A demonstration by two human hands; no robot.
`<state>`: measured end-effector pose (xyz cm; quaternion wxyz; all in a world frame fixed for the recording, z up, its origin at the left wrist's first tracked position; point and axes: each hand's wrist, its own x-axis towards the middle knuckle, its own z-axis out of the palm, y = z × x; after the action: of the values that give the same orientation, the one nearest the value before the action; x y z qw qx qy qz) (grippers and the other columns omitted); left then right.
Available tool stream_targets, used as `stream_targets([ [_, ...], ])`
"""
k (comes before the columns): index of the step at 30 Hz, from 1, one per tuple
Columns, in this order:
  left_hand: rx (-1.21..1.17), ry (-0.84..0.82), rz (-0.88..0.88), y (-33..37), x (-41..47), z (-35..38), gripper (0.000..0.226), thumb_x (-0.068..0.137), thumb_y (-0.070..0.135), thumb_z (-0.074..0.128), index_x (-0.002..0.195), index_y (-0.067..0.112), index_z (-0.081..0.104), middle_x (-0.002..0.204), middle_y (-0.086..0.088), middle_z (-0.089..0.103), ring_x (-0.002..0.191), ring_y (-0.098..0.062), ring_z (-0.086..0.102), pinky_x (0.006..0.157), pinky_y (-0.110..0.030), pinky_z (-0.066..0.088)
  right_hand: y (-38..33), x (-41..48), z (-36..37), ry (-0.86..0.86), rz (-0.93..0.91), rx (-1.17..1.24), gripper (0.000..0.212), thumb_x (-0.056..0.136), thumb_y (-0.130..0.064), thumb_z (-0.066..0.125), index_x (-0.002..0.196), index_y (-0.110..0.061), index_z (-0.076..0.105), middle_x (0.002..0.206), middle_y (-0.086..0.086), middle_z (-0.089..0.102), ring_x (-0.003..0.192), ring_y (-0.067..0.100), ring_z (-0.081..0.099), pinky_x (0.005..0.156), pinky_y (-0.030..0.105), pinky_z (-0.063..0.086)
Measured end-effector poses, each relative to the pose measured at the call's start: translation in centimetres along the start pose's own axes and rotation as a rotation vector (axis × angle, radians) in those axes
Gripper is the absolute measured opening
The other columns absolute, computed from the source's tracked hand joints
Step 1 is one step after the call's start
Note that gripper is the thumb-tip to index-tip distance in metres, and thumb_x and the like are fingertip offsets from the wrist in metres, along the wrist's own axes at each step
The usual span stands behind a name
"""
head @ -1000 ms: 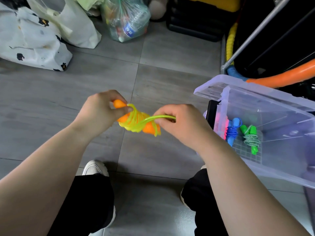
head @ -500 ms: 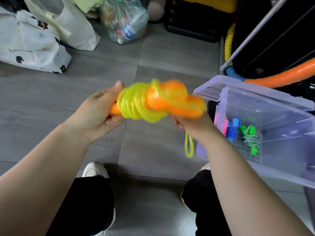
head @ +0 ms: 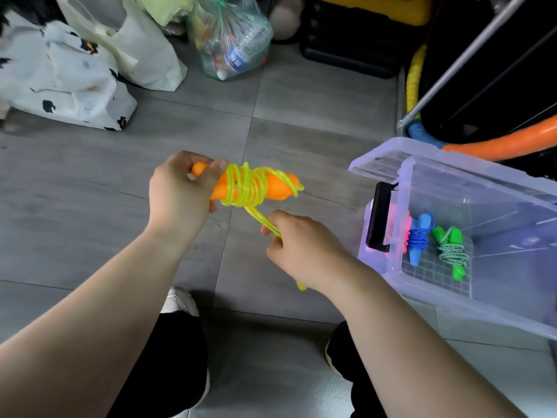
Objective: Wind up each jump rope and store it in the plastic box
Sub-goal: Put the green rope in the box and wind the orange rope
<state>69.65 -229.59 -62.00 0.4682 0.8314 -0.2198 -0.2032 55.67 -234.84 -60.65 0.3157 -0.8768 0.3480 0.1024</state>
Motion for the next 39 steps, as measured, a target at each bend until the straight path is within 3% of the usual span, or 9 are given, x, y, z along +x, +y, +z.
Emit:
stream_targets([
  [5, 0.213, 0.002, 0.13, 0.0, -0.5, 0.2, 0.022, 0.082, 0.028, 0.063, 0.093, 0.009, 0.063, 0.074, -0.002, 0.053, 0.069, -0.028, 0.055, 0.066, -0.028, 0.04, 0.4, -0.5, -1.1, 0.109, -0.104, -0.078, 0.034, 0.087, -0.014, 0.04, 0.119, -0.019, 0.052, 0.099, 0.013, 0.062, 0.094, 0.033, 0.054, 0.066, 0.032, 0.034],
  [9, 0.263, -0.24, 0.208, 0.3, -1.0, 0.1, 0.01, 0.077, 0.023, 0.068, 0.08, 0.015, 0.063, 0.052, 0.011, 0.049, 0.052, -0.011, 0.052, 0.053, -0.021, 0.038, 1.4, -0.8, -2.7, 0.205, -0.119, 0.073, 0.022, 0.085, -0.02, 0.053, 0.104, -0.024, 0.065, 0.103, 0.002, 0.068, 0.097, 0.022, 0.057, 0.078, 0.03, 0.042],
  [14, 0.082, -0.585, 0.138, 0.8, -0.9, -0.6, 0.018, 0.072, 0.016, 0.074, 0.061, 0.025, 0.062, 0.043, 0.014, 0.057, 0.032, -0.005, 0.046, 0.038, -0.007, 0.036, 3.1, -0.9, -3.9, 0.169, -0.085, 0.45, 0.004, 0.076, -0.015, 0.069, 0.075, -0.019, 0.069, 0.065, -0.015, 0.06, 0.065, 0.0, 0.054, 0.064, 0.015, 0.041],
  [18, -0.246, -0.763, -0.008, 0.9, -0.9, -1.1, 0.044, 0.026, 0.056, 0.082, 0.056, 0.027, 0.069, 0.048, 0.004, 0.06, 0.034, -0.004, 0.047, 0.034, -0.012, 0.037, 3.4, -1.0, -4.4, 0.104, -0.113, 0.701, 0.02, 0.078, -0.01, 0.065, 0.066, -0.026, 0.064, 0.048, -0.017, 0.06, 0.052, -0.006, 0.052, 0.053, 0.005, 0.039],
  [21, -0.417, -0.834, -0.03, 0.6, -1.0, -0.9, 0.054, 0.019, 0.066, 0.079, 0.053, 0.025, 0.07, 0.049, 0.005, 0.061, 0.03, -0.003, 0.044, 0.031, -0.007, 0.031, 3.5, -1.0, -4.3, 0.112, -0.116, 0.801, 0.023, 0.083, -0.012, 0.059, 0.067, -0.027, 0.065, 0.047, -0.012, 0.057, 0.047, -0.002, 0.048, 0.048, 0.01, 0.038],
  [26, -0.685, -0.738, -0.123, 1.1, -1.1, -0.6, 0.042, 0.034, 0.058, 0.077, 0.052, 0.021, 0.068, 0.037, 0.007, 0.05, 0.026, -0.001, 0.039, 0.028, -0.003, 0.026, 2.8, -0.9, -3.7, 0.071, -0.099, 1.269, 0.027, 0.071, -0.01, 0.06, 0.05, -0.023, 0.07, 0.049, -0.008, 0.064, 0.046, 0.001, 0.057, 0.044, 0.012, 0.045],
  [29, -0.706, -0.622, -0.259, 1.6, -1.6, 0.0, 0.033, 0.057, 0.048, 0.063, 0.042, 0.018, 0.063, 0.033, 0.005, 0.044, 0.024, -0.003, 0.035, 0.026, -0.006, 0.022, 2.4, -0.3, -2.9, 0.137, -0.023, 1.393, 0.024, 0.063, -0.007, 0.051, 0.048, -0.02, 0.065, 0.041, -0.006, 0.056, 0.036, 0.005, 0.045, 0.038, 0.013, 0.031],
  [32, -0.711, -0.51, -0.418, 1.7, -1.7, 0.8, 0.041, 0.089, 0.031, 0.042, 0.055, 0.012, 0.054, 0.034, 0.005, 0.044, 0.025, -0.004, 0.035, 0.027, -0.008, 0.02, 2.3, 0.8, -2.2, 0.175, 0.111, 1.455, 0.033, 0.086, 0.0, 0.042, 0.058, -0.015, 0.052, 0.038, -0.007, 0.05, 0.034, 0.005, 0.042, 0.035, 0.012, 0.032],
  [39, -0.771, -0.336, -0.666, 1.4, -1.7, 1.8, 0.028, 0.095, 0.025, 0.042, 0.068, 0.016, 0.047, 0.034, 0.006, 0.047, 0.024, -0.003, 0.037, 0.027, -0.008, 0.025, 0.8, 1.4, -1.3, 0.323, 0.142, 1.759, 0.031, 0.094, -0.01, 0.039, 0.066, -0.01, 0.053, 0.042, -0.004, 0.058, 0.037, 0.005, 0.054, 0.041, 0.016, 0.048],
])
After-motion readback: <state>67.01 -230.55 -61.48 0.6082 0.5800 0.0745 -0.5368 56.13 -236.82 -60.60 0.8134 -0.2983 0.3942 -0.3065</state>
